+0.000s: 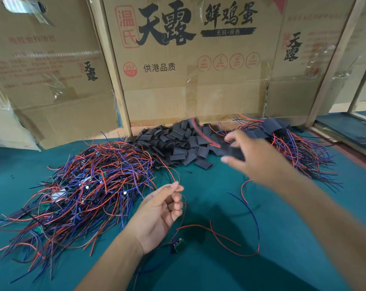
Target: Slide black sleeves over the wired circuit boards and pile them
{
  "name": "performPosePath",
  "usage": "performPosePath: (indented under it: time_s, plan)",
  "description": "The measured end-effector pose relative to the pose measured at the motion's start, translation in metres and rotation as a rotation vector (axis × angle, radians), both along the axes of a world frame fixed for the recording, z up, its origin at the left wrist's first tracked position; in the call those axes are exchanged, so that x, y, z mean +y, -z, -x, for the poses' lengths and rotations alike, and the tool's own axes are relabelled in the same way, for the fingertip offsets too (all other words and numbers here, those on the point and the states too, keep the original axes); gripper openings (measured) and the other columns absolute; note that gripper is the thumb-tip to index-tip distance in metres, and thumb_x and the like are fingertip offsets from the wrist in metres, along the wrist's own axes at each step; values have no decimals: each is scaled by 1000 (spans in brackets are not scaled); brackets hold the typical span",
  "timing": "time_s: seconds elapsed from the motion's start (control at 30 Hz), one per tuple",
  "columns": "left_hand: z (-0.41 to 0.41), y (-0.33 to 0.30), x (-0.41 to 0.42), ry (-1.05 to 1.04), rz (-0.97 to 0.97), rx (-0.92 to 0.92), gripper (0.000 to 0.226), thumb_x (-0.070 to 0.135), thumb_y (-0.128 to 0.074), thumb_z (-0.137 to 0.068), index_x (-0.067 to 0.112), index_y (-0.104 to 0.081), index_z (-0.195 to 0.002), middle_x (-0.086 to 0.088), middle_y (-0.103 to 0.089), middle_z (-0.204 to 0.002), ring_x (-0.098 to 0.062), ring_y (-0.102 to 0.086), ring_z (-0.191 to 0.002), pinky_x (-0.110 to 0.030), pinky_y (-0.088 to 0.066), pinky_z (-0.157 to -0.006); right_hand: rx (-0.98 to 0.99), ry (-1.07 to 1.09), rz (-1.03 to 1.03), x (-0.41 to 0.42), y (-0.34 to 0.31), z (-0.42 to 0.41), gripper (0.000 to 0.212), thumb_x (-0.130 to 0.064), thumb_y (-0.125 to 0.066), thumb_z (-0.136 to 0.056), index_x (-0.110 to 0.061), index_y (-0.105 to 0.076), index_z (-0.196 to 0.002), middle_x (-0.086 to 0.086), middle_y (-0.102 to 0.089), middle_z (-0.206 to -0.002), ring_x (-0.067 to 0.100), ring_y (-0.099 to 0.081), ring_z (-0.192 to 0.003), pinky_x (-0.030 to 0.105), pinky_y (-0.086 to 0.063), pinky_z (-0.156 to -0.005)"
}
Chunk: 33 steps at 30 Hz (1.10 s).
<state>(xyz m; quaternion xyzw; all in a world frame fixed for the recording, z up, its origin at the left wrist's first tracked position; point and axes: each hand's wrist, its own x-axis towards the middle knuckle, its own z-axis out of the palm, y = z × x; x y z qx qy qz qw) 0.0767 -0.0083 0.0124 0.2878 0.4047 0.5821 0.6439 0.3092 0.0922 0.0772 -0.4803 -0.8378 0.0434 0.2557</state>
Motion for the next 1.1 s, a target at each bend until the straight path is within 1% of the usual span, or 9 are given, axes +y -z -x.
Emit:
performPosePath:
  time_s: [0.13,0.3,0.5,0.63,0.8,0.87,0.93,1.0,1.1]
  plan:
    - [-2,1,0,9,15,1,17,25,-67,-80,10,-66,-87,0,-50,-64,-10,-46,-50,-18,-41,-48,-207,389,-100,84,-32,-25,47,-54,-59,-91,-15,-51,-115,13,-68,-99,33,-66,-89,42,-55,-74]
    - [-1,3,1,30,8,-29,17,25,-66,-81,10,-65,-88,-1,-49,-66,-11,-45,-52,-19,-42,-49,-353,661,-55,152,-26,-57,47,-49,-57,-94,-8,-53,-118,18,-66,-111,38,-64,-103,37,-43,-70]
    - [2,4,2,32,14,-54,20,26,-66,-81,9,-66,-90,-1,-48,-67,-12,-46,-53,-20,-44,-50,-532,684,-64,154,7,-51,52,-51,-35,-101,-9,-54,-126,14,-62,-125,34,-55,-118,40,-42,-95]
    - [2,4,2,38,14,-54,20,27,-65,-82,9,-65,-92,-1,-49,-67,-13,-46,-54,-21,-43,-51,-666,668,3,142,25,-32,71,-56,-21,-102,-3,-34,-147,14,-40,-151,33,-32,-141,47,-21,-115]
    - [1,2,1,19,25,-62,18,24,-64,-83,8,-65,-90,0,-49,-65,-12,-45,-52,-19,-42,-49,-679,731,96,132,14,-22,71,-52,-12,-103,-3,-19,-154,23,-18,-160,38,-11,-150,54,0,-120]
    - [1,1,2,3,24,-74,16,22,-63,-84,7,-65,-90,0,-49,-63,-11,-45,-50,-19,-40,-47,-574,686,17,124,-1,-5,63,-46,-18,-104,-7,-25,-152,25,-25,-157,39,-16,-148,55,-1,-120]
    - [0,2,2,-4,23,-81,14,20,-62,-86,7,-65,-89,0,-48,-62,-11,-43,-49,-19,-38,-47,-460,537,-105,105,-14,29,52,-42,-26,-103,-9,-44,-138,21,-46,-143,37,-35,-138,54,-16,-117]
    - [0,4,3,-23,32,-71,11,18,-61,-89,8,-65,-87,1,-47,-61,-11,-41,-49,-20,-34,-47,-315,299,-123,74,-23,74,41,-41,-34,-102,-11,-57,-118,18,-62,-119,36,-55,-115,45,-39,-96]
    - [2,10,8,-78,78,-66,15,9,-54,-94,7,-63,-84,1,-45,-59,-10,-37,-46,-19,-31,-44,-183,-120,27,20,-22,139,29,-36,-42,-101,-17,-63,-99,8,-68,-93,30,-65,-89,36,-50,-73]
